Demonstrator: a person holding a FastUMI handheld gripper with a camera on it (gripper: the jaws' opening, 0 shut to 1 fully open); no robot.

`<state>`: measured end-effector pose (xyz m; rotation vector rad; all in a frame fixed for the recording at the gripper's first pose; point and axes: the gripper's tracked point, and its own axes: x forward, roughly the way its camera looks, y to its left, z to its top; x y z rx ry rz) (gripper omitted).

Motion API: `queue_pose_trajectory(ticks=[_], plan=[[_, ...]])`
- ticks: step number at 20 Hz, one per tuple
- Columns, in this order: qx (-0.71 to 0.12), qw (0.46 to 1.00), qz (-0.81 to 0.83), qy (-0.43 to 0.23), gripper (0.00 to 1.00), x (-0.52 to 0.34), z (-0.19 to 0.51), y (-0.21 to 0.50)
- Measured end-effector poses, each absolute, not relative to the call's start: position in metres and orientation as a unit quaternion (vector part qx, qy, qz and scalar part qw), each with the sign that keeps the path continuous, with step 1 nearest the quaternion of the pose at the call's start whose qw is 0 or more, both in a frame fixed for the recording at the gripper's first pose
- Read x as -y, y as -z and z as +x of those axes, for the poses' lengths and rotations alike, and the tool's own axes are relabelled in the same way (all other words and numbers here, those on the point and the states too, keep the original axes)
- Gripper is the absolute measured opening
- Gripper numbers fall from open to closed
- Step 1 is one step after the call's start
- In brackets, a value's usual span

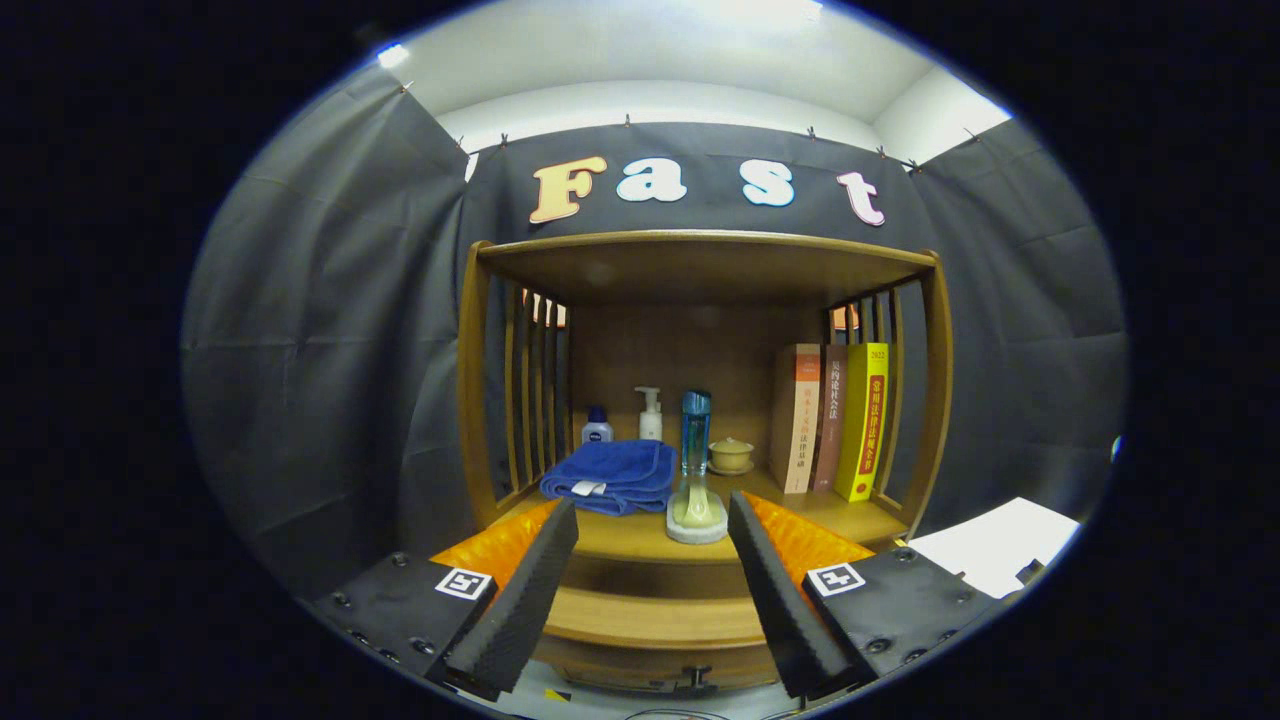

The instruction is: Pull open the drawer, take out the items inside it, and place them on the countertop above the cabinet.

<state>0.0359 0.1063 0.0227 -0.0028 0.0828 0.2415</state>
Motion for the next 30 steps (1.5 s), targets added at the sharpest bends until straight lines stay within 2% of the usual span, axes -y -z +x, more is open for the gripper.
queue_pose_trajectory(ticks=[7,13,15,18,22,30], plan=[[-0.007,0.996,0.01,-0.091,0.99,-0.083,0.011,-0.029],[-0.003,0.997,0.011,-0.071,0.99,-0.072,0.006,0.0],[0.003,0.998,0.026,-0.059,0.99,-0.069,0.0,0.021],[-0.031,0.997,0.047,-0.043,0.98,-0.068,0.005,0.073],[-0.045,0.996,0.059,-0.057,0.98,-0.076,-0.003,0.109],[-0.032,0.996,0.026,-0.077,0.98,-0.093,-0.028,0.136]])
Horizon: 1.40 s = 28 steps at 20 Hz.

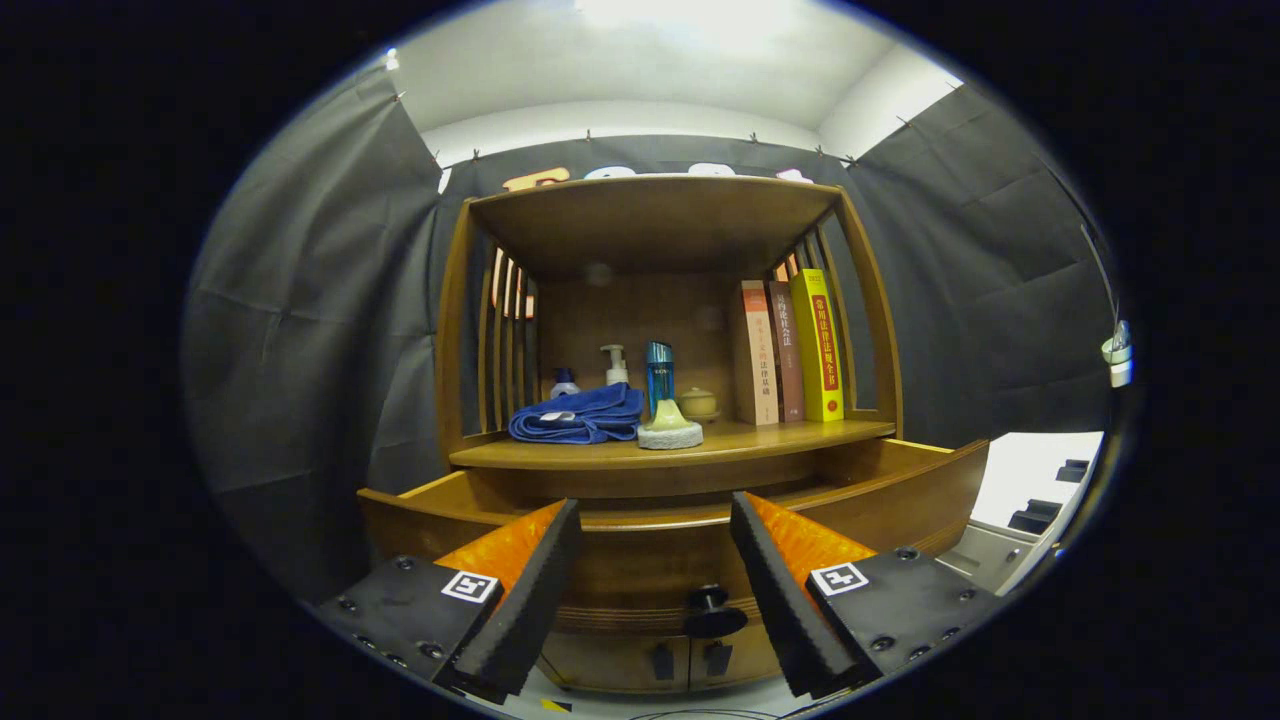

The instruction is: Pull open the drawer, take out the items inside it, and place them on the countertop above the cabinet.

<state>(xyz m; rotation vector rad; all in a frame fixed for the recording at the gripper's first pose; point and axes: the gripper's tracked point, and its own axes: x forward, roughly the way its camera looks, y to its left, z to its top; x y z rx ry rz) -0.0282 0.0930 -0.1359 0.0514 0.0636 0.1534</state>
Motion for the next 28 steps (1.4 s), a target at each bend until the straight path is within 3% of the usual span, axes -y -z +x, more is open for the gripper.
queue_pose_trajectory(ticks=[8,28], plan=[[-0.066,0.991,0.008,-0.114,0.98,-0.111,-0.025,0.182],[-0.083,0.994,-0.009,-0.071,0.97,-0.098,0.022,0.192]])
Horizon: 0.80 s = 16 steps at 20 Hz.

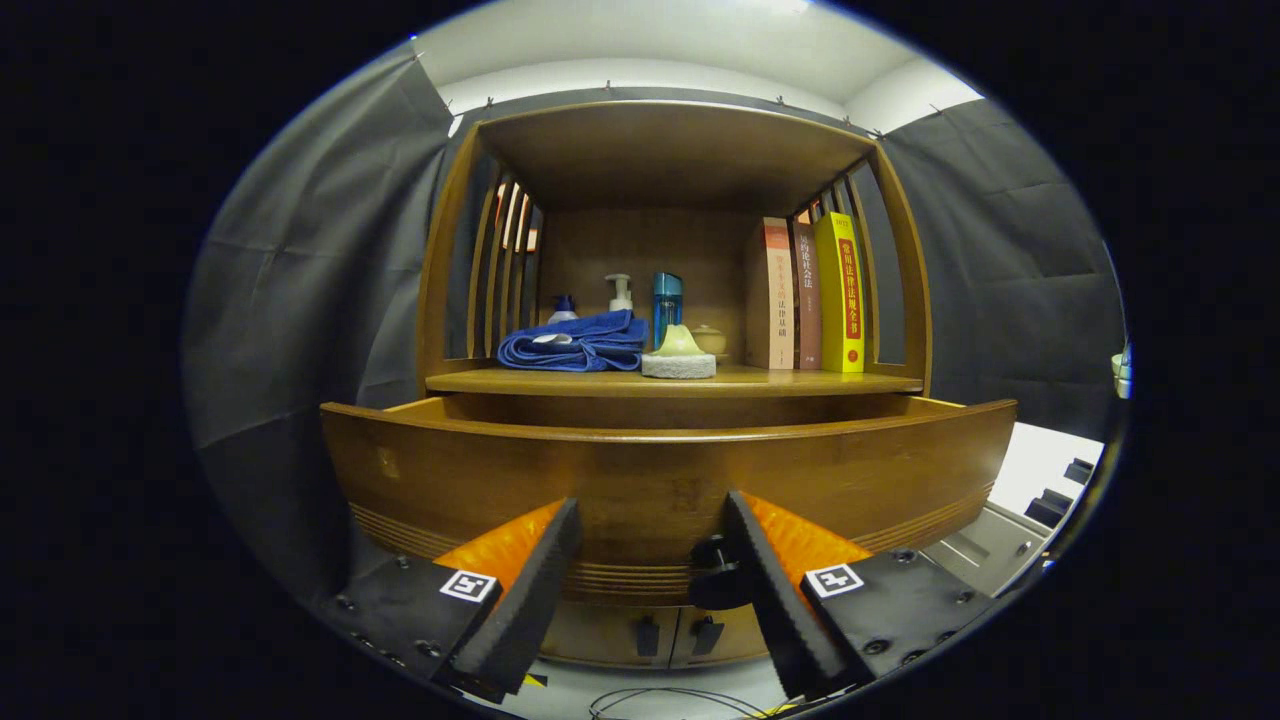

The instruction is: Pull open the drawer, take out the items inside it, and place them on the countertop above the cabinet.

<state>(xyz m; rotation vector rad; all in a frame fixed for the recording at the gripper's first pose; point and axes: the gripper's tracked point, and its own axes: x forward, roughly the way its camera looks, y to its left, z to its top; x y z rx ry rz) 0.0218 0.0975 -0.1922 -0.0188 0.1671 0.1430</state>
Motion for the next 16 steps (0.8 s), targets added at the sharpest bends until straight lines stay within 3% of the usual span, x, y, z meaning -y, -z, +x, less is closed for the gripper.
queue_pose_trajectory(ticks=[16], plan=[[-0.117,0.991,-0.018,-0.066,0.97,-0.108,0.108,0.216]])
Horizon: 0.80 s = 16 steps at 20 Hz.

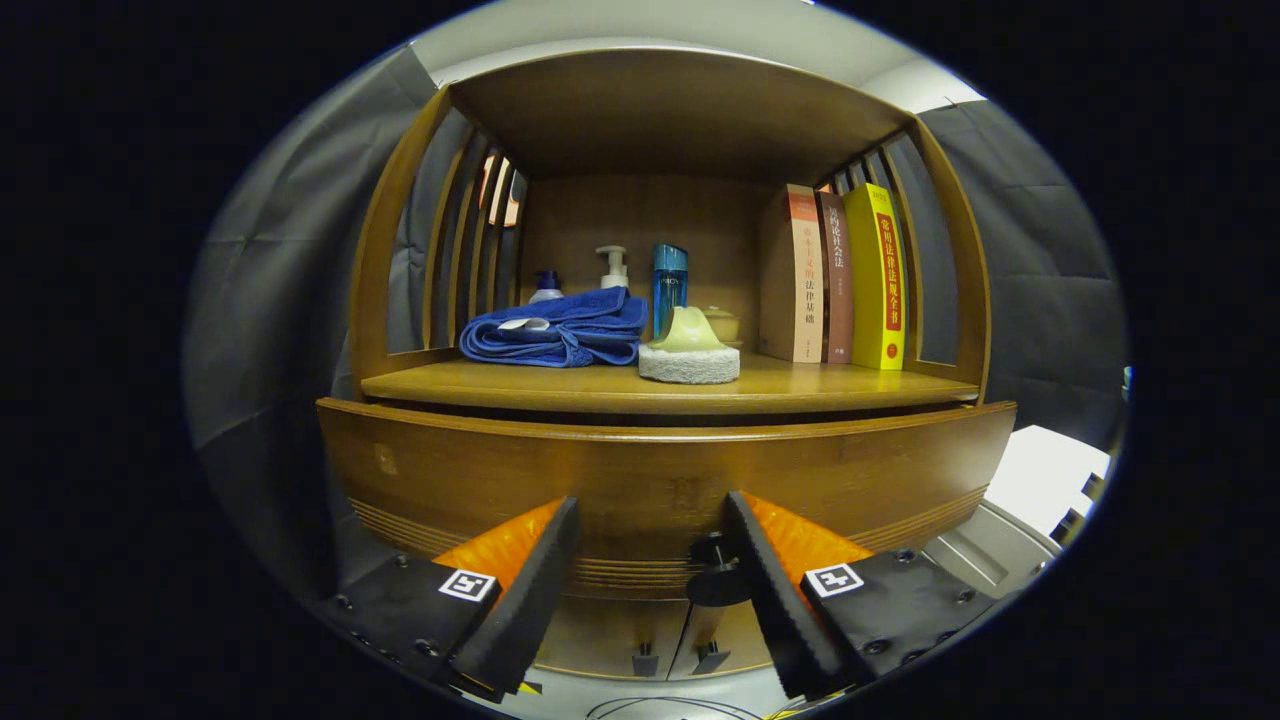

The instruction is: Pull open the drawer, take out the items inside it, and place them on the countertop above the cabinet.

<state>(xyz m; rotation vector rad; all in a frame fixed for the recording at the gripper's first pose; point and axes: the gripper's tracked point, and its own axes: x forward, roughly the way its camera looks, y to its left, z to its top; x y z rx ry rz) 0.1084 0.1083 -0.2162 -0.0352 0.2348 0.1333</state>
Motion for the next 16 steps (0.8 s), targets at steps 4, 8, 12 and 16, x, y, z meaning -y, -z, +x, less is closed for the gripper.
queue_pose_trajectory(ticks=[4,8,12,16], plan=[[-0.119,0.99,-0.02,-0.067,0.97,-0.11,0.12,0.22],[-0.121,0.99,-0.021,-0.067,0.97,-0.109,0.127,0.22],[-0.123,0.99,-0.021,-0.066,0.97,-0.111,0.133,0.221],[-0.123,0.99,-0.022,-0.069,0.97,-0.112,0.133,0.223]])
